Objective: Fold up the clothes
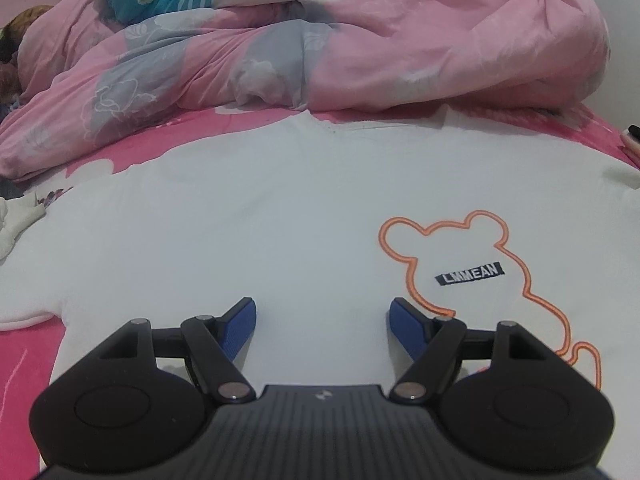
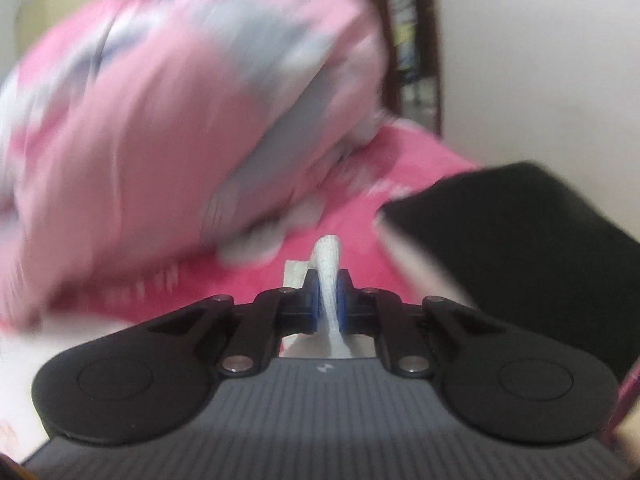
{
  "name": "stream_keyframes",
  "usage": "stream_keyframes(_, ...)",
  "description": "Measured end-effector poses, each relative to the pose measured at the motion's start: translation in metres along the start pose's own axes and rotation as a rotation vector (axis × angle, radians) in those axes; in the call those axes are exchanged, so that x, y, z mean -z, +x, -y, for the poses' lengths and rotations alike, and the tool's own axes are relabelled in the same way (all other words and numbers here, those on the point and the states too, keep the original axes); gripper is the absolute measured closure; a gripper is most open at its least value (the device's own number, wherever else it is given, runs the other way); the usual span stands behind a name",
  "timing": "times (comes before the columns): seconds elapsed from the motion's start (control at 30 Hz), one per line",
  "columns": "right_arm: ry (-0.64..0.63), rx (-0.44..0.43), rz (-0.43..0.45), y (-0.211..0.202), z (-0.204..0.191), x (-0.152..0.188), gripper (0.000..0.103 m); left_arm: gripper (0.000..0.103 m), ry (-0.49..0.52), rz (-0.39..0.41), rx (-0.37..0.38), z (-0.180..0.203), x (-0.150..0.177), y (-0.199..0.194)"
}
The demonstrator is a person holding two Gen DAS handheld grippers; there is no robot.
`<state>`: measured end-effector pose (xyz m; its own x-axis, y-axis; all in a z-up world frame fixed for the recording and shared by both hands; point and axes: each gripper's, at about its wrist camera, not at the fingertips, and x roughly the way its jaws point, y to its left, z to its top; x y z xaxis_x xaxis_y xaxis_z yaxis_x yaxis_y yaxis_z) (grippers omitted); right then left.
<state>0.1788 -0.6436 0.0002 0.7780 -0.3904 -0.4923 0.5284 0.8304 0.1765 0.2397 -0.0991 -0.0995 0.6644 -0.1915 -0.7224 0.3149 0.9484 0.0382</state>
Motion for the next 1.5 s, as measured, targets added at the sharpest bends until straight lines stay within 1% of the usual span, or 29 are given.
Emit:
stream_keyframes(0.03,0.045,0.004,0.032,-0.010,0.010,-0.008,0.096,0.028,-0.002,0.000,-0.001,0.000,0.000,0.000)
stream_keyframes(0.33,0.339,0.024,0.140,-0.054,0.090,-0.034,0.096,0.028,0.001,0.000,-0.013,0.002,0.000,0.001)
stream_keyframes(0.37,0.366,0.016,0.150,-0.056,0.097,-0.034,0.096,0.028,0.002,0.000,-0.014,0.002,0.000,0.001)
stream_keyframes(0.5,0.460,-0.057,0.206,-0.058,0.115,-0.037,0.096,0.027,0.004,-0.002,-0.018,0.003,0.000,0.001)
stream_keyframes(0.6,0.503,-0.123,0.223,-0.059,0.114,-0.043,0.096,0.027,0.003,-0.002,-0.016,0.003,0.000,0.001)
stream_keyframes(0.63,0.503,-0.159,0.229,-0.058,0.109,-0.047,0.096,0.027,0.003,-0.002,-0.015,0.003,0.000,0.001)
stream_keyframes(0.73,0.464,-0.237,0.249,-0.064,0.088,-0.060,0.096,0.027,-0.005,-0.005,-0.002,0.000,0.000,-0.001)
stream_keyframes(0.87,0.375,-0.338,0.266,-0.082,0.048,-0.079,0.096,0.027,-0.015,-0.008,0.015,-0.003,0.001,-0.004)
stream_keyframes(1.0,0.288,-0.450,0.280,-0.100,-0.002,-0.102,0.096,0.028,-0.028,-0.011,0.037,-0.007,0.001,-0.009)
stream_keyframes(1.2,0.148,-0.621,0.249,-0.123,-0.096,-0.122,0.096,0.028,-0.040,0.025,0.108,-0.021,0.001,-0.042)
stream_keyframes(1.37,-0.002,-0.762,0.190,-0.134,-0.187,-0.115,0.096,0.028,-0.050,0.062,0.168,-0.038,0.006,-0.077)
stream_keyframes(1.5,-0.092,-0.860,0.106,-0.127,-0.253,-0.089,0.096,0.028,-0.077,0.073,0.207,-0.052,0.014,-0.098)
